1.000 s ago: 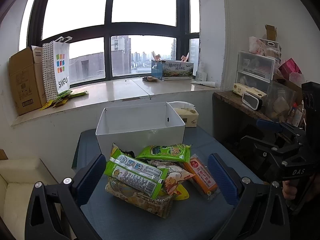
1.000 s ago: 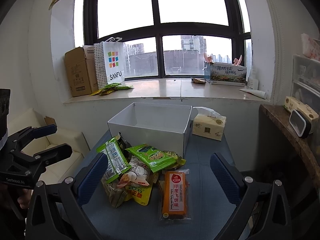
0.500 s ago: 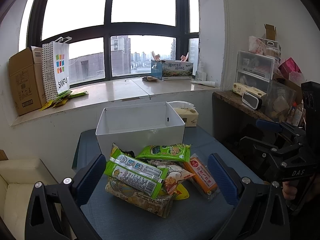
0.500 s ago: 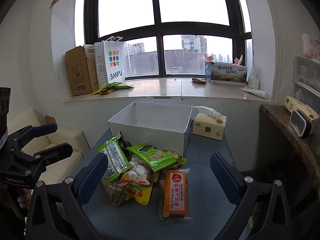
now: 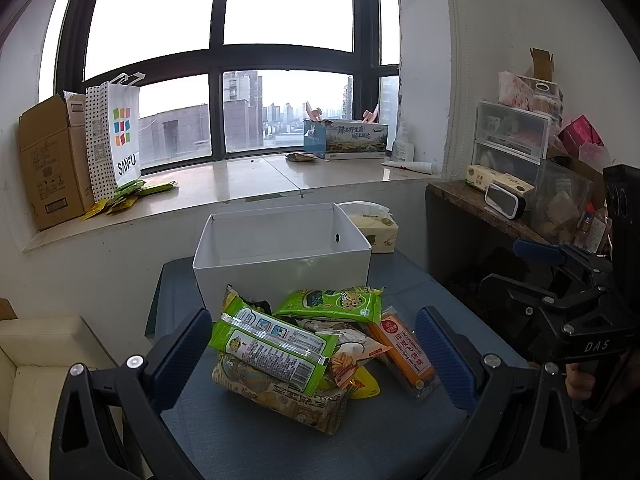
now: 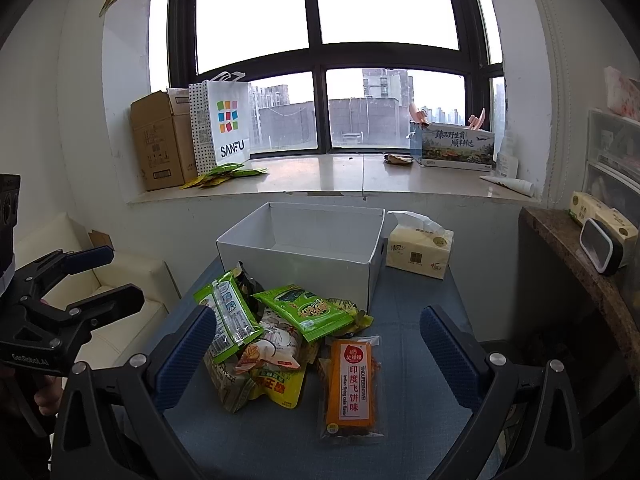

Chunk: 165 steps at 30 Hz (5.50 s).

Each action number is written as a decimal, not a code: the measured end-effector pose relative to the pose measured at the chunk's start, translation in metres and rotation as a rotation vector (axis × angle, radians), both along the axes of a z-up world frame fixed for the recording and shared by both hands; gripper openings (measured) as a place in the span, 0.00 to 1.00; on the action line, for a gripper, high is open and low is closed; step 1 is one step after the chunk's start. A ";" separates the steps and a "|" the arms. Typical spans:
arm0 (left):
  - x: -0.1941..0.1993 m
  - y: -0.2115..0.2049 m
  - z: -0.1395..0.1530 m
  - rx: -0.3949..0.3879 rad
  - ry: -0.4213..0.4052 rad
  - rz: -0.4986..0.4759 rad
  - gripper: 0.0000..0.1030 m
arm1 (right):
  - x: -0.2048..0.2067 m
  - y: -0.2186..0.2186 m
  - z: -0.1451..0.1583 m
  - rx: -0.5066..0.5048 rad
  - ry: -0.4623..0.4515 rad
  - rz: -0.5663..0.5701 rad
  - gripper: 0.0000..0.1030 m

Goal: Organize snacks

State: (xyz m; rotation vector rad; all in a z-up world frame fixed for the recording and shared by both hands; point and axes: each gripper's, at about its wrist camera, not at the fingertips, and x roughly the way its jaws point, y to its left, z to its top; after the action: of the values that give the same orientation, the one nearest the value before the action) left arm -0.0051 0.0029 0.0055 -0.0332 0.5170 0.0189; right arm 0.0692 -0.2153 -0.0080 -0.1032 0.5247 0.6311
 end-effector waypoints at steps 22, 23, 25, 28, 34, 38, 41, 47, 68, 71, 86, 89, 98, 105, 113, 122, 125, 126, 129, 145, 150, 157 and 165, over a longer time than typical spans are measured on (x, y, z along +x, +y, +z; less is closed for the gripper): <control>-0.004 0.006 0.000 0.000 -0.003 0.016 1.00 | 0.002 0.007 -0.009 -0.021 0.026 0.016 1.00; -0.004 0.007 0.000 0.000 -0.004 0.019 1.00 | 0.002 0.009 -0.010 -0.025 0.025 0.019 1.00; -0.005 0.009 -0.001 0.001 -0.005 0.025 1.00 | 0.002 0.011 -0.011 -0.036 0.026 0.022 1.00; -0.008 0.013 -0.002 -0.008 -0.012 0.032 1.00 | 0.005 0.016 -0.015 -0.048 0.033 0.040 1.00; -0.021 0.033 -0.005 -0.035 -0.047 0.081 1.00 | 0.014 0.049 -0.032 -0.119 0.065 0.164 1.00; -0.031 0.056 -0.006 -0.116 -0.085 0.144 1.00 | 0.024 0.085 -0.049 -0.195 0.063 0.238 1.00; -0.038 0.072 -0.010 -0.153 -0.104 0.192 1.00 | 0.037 0.116 -0.062 -0.239 0.092 0.294 1.00; -0.047 0.092 -0.021 -0.198 -0.132 0.245 1.00 | 0.056 0.174 -0.089 -0.373 0.101 0.343 1.00; -0.036 0.104 -0.043 -0.288 0.006 0.239 1.00 | 0.064 0.180 -0.093 -0.346 0.163 0.362 0.69; -0.025 0.100 -0.049 -0.301 0.040 0.233 1.00 | 0.066 0.147 -0.064 -0.237 0.165 0.330 0.69; 0.055 0.080 -0.127 -0.555 0.280 0.223 1.00 | 0.024 0.011 -0.024 -0.020 0.130 0.144 0.69; 0.074 0.076 -0.148 -0.598 0.343 0.229 1.00 | 0.022 -0.004 -0.025 -0.012 0.132 0.128 0.69; 0.099 0.073 -0.199 -0.637 0.483 0.308 0.96 | 0.021 -0.014 -0.030 0.002 0.134 0.114 0.69; 0.086 0.068 -0.194 -0.591 0.468 0.269 0.40 | 0.020 -0.010 -0.034 -0.010 0.137 0.124 0.69; 0.050 0.045 -0.136 -0.412 0.285 0.157 0.40 | 0.022 -0.005 -0.039 -0.005 0.137 0.138 0.69; 0.063 0.050 -0.054 -0.237 0.151 0.013 0.40 | 0.047 0.001 -0.042 0.078 0.182 0.113 0.70; 0.079 0.057 -0.037 -0.199 0.123 -0.001 0.40 | 0.066 0.006 -0.037 0.100 0.198 0.104 0.70; 0.087 0.058 -0.032 -0.184 0.114 -0.004 0.40 | 0.073 0.009 -0.035 0.105 0.197 0.102 0.70; 0.108 0.060 -0.016 -0.159 0.091 -0.009 0.40 | 0.099 0.022 -0.028 0.102 0.196 0.094 0.70; 0.300 0.111 -0.004 -0.025 0.200 0.080 0.40 | 0.266 0.117 -0.026 0.016 0.291 0.025 0.70; 0.325 0.110 -0.025 0.056 0.258 0.080 0.42 | 0.291 0.139 -0.043 -0.028 0.308 0.027 0.71; 0.323 0.123 -0.043 0.050 0.298 0.095 1.00 | 0.299 0.126 -0.057 0.016 0.381 -0.023 1.00; 0.273 0.105 -0.029 0.073 0.208 0.076 1.00 | 0.266 0.102 -0.028 0.060 0.248 -0.025 1.00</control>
State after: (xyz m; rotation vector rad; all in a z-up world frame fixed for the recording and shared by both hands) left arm 0.2681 0.1078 -0.0233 0.0209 0.7227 0.1164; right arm 0.3355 -0.1136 -0.0364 0.0393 0.7447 0.6380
